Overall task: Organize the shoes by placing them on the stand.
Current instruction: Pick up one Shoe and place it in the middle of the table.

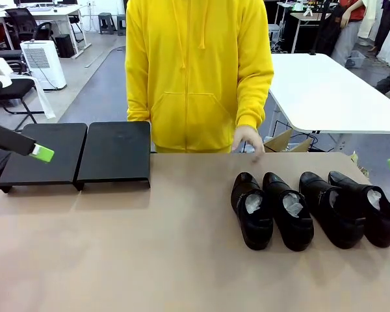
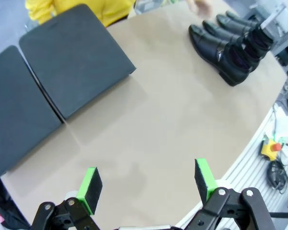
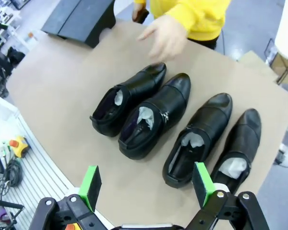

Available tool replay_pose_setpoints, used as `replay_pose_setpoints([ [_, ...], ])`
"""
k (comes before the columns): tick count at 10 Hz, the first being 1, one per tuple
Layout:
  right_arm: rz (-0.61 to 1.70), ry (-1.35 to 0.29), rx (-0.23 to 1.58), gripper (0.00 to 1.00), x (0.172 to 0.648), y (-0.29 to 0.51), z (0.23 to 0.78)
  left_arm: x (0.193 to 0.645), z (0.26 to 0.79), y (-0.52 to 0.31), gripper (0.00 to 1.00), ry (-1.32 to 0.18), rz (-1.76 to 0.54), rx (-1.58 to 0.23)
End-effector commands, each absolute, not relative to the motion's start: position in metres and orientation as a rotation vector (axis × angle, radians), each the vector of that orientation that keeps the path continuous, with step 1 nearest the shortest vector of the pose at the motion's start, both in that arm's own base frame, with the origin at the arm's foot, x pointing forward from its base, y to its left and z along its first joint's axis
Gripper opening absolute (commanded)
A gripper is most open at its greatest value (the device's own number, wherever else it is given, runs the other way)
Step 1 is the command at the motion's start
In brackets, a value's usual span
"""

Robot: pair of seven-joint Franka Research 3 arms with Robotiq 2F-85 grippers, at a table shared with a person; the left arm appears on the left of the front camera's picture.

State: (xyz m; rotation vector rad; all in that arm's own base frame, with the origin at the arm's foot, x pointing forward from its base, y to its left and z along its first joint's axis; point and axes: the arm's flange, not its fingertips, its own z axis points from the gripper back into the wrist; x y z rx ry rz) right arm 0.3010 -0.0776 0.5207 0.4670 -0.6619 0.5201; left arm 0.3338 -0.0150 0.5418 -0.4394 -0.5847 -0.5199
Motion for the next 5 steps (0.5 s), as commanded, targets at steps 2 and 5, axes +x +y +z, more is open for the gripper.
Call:
replay_pose_setpoints([
  [2,0.512,-0.688,0.54,1.0,0.2954,-0.0949,0.5133,0.33,0.5444,-0.0004,1.0,-0.604,-0.542,-0.506],
  [5,0.511,-0.679,0.565,1.0,0.3014,-0.0911,0.5129,0.33,0.5416,-0.002,1.0,-0.597,-0.551,-0.516],
])
